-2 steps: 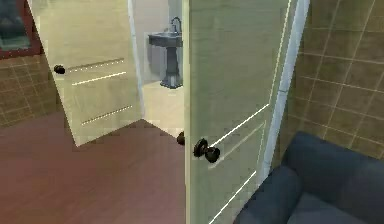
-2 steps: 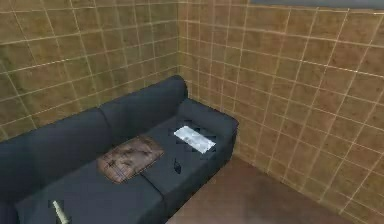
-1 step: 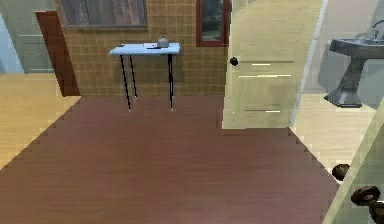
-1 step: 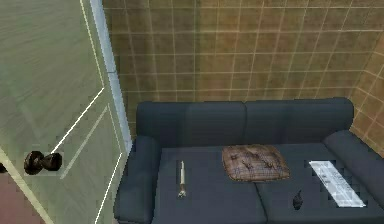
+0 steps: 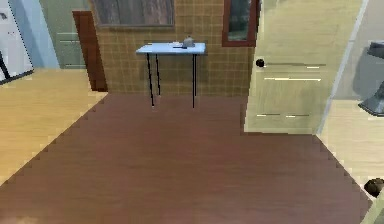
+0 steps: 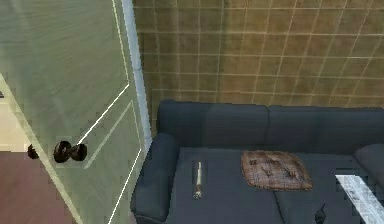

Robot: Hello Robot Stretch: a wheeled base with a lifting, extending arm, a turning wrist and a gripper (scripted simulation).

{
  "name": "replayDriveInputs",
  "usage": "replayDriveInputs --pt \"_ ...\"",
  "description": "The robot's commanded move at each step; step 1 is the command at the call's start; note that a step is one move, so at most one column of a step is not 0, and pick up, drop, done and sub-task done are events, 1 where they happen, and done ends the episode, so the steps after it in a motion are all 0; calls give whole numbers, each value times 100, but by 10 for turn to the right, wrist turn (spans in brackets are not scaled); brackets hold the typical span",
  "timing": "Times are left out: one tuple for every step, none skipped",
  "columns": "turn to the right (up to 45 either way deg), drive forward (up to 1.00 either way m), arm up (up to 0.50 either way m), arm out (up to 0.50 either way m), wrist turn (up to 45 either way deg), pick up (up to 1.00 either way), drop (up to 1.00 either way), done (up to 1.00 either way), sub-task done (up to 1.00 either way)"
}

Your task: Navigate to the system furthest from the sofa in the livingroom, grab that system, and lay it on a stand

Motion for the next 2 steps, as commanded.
replayDriveInputs --pt "0 100 0 0 0 0 0 0 0" --pt "0 100 0 0 0 0 0 0 0"
